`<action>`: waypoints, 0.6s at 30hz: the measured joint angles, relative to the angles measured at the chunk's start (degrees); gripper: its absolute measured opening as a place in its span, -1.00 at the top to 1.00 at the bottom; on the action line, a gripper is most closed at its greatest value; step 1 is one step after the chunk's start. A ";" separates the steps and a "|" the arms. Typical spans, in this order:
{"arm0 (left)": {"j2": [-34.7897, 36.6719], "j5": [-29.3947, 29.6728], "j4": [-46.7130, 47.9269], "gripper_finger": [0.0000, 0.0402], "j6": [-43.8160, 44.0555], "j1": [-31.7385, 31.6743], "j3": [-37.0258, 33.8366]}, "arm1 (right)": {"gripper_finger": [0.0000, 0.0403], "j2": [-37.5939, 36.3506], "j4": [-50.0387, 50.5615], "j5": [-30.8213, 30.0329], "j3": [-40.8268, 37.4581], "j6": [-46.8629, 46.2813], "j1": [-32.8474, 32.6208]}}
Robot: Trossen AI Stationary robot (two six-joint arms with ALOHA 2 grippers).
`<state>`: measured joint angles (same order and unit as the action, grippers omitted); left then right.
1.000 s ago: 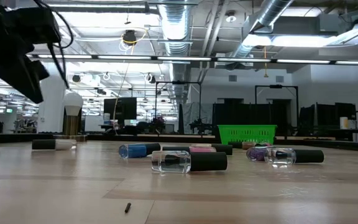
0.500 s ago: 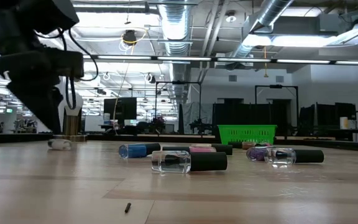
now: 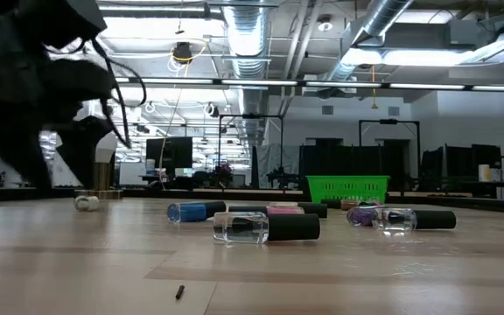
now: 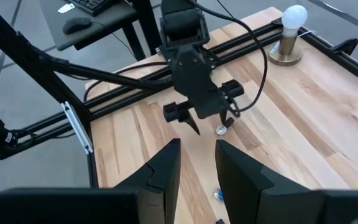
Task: Pick & Place Nail Polish
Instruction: Put the white nail polish into the green bin
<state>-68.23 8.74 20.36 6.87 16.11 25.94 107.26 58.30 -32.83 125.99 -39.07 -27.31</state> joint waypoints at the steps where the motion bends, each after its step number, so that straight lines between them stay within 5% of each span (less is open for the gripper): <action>1: -0.25 -0.65 0.03 -0.48 -0.90 -0.30 -0.25 | 0.54 0.00 0.00 0.01 0.00 0.00 0.00; 13: 5.02 0.89 -1.44 -0.48 20.32 -2.33 -0.34 | 0.54 -0.02 1.35 -0.01 0.00 0.00 0.48; 18: 7.51 11.84 0.24 -0.48 37.17 -2.33 -0.32 | 0.54 -0.02 1.66 -0.01 0.00 0.02 0.87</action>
<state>-60.72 20.58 20.60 44.05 13.78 25.63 107.24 59.97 -32.84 125.99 -39.05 -26.44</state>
